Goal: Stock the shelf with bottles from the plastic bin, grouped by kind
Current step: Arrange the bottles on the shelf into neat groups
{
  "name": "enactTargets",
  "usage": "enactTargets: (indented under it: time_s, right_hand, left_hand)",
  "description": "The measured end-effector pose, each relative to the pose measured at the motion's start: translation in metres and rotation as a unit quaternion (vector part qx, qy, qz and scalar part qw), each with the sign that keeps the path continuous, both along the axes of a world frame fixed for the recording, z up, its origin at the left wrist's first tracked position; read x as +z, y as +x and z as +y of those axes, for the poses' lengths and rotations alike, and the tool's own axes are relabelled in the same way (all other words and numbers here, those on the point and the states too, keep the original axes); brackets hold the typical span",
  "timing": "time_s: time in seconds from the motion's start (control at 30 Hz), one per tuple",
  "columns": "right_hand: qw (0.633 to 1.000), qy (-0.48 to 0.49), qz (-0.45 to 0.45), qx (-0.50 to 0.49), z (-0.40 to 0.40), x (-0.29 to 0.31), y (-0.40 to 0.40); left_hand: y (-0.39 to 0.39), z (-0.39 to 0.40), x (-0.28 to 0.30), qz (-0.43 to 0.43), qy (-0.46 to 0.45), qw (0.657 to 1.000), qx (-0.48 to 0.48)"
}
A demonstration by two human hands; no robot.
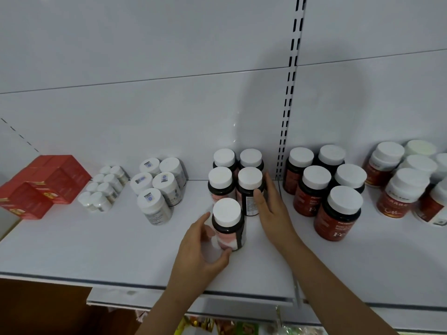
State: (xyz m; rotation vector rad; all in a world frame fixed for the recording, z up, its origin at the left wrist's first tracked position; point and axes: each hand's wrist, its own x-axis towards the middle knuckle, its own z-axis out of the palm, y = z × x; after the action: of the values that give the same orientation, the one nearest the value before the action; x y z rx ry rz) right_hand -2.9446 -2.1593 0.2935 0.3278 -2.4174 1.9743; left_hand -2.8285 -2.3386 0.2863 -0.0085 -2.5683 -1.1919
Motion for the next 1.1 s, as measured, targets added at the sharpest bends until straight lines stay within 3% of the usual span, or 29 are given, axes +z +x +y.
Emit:
enactTargets:
  time_s: [0.07,0.23,0.4,0.53,0.63,0.83,0.97,1.1]
  right_hand:
    - [1.0,-0.016,-0.005,-0.001,0.001,0.002,0.0]
    - [0.999,-0.04,-0.022,-0.015,0.003,0.004,0.003]
    - [0.981,-0.038,0.045,-0.184,0.003,0.022,0.049]
    - [0.991,0.045,0.08,-0.101,-0.01,0.025,0.079]
    - [0.986,0.085,0.09,-0.109,-0.014,0.016,0.075]
    - [0.986,0.07,0.107,-0.104,-0.011,0.008,0.075]
    - [0.989,0.077,0.094,-0.089,-0.009,0.002,0.068]
    - [0.989,0.095,0.074,-0.08,-0.007,-0.004,0.069]
  left_hand:
    - [0.002,0.004,0.0,0.025,-0.028,0.999,-0.006]
    - [-0.003,0.017,0.004,-0.004,0.016,1.0,-0.002]
    - [-0.018,0.032,0.008,-0.018,-0.038,0.997,0.065]
    - [-0.022,0.028,0.008,-0.016,-0.117,0.993,0.0]
    - [-0.018,0.007,0.004,0.008,-0.179,0.982,-0.06]
    - [-0.02,-0.022,-0.004,-0.023,-0.214,0.976,0.035]
    - [-0.026,-0.015,0.001,-0.059,-0.173,0.983,0.024]
    - [-0.043,-0.008,0.018,-0.03,-0.079,0.996,-0.037]
